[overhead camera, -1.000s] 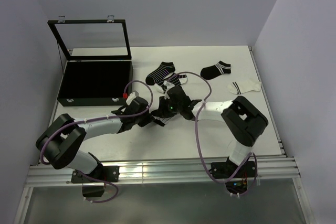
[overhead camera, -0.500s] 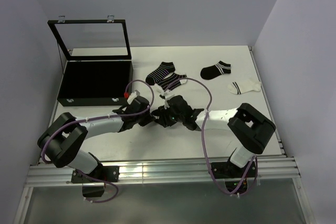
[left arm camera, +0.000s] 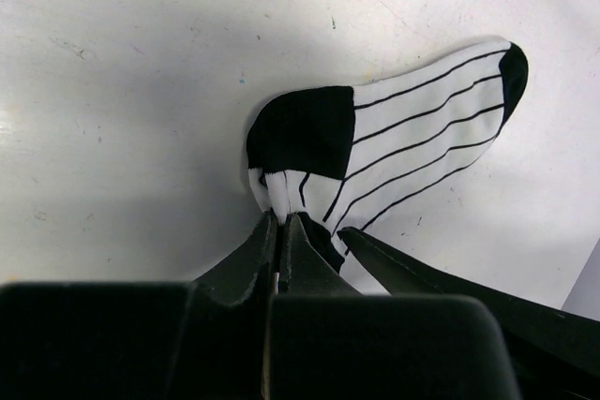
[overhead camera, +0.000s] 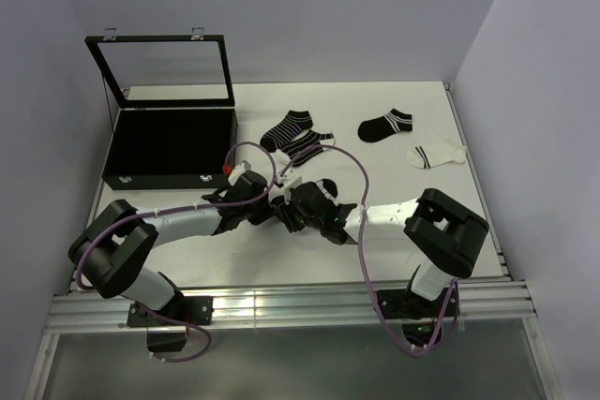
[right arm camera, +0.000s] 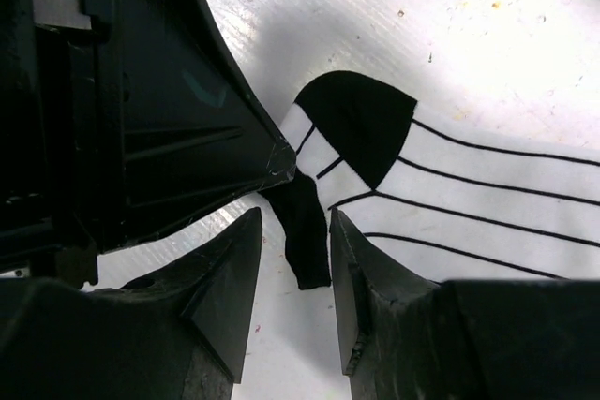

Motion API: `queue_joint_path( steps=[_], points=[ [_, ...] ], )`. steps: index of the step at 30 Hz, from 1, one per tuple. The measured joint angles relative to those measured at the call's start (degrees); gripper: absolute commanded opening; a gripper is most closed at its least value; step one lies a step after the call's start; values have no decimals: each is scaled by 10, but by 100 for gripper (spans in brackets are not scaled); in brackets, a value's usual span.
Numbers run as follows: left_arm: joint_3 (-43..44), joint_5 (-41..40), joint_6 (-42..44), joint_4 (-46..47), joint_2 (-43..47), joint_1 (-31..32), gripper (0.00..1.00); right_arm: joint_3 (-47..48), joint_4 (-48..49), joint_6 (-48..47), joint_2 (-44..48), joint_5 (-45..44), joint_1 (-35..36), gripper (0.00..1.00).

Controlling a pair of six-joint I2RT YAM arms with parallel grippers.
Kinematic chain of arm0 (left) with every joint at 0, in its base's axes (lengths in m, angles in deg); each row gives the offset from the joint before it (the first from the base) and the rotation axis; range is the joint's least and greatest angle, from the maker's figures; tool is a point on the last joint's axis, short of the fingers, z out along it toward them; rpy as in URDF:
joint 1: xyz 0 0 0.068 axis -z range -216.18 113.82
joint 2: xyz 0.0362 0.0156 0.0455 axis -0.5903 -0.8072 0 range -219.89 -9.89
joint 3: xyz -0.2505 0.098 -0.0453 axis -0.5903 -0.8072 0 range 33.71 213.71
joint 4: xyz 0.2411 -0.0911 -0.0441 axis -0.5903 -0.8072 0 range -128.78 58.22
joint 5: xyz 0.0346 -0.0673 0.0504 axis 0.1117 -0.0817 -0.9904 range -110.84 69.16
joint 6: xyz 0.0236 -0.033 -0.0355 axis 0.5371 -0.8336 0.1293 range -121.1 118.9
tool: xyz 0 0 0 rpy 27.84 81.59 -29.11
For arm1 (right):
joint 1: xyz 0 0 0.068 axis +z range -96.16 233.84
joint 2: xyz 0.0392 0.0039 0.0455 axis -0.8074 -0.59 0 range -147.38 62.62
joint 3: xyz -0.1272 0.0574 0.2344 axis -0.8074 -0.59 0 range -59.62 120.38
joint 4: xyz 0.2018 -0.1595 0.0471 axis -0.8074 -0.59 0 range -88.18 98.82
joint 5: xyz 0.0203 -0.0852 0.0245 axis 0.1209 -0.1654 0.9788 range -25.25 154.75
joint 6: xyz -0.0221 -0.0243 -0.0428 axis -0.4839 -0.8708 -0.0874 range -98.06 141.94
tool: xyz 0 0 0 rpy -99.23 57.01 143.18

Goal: Roll the socks
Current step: Roll the sock at the center of the board.

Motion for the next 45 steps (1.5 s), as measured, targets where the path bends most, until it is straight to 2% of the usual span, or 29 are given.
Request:
queue_joint_path(
  steps=[22,31,39,41,45],
  points=[
    [0,0,-1,-12,-4,-3,0,-29,81,17,-31,-14,16,41],
    [0,4,0,-9,-4,-10,0,-98,121,37,28,-40,18,41],
    [9,5,0,-18,-4,-10,0,-108,167,25,33,-39,18,46],
    [11,5,0,-20,-4,-10,0,-108,176,20,33,-39,19,51],
    [16,6,2,-27,-5,-10,0,-108,190,10,23,-40,19,51]
  ],
)
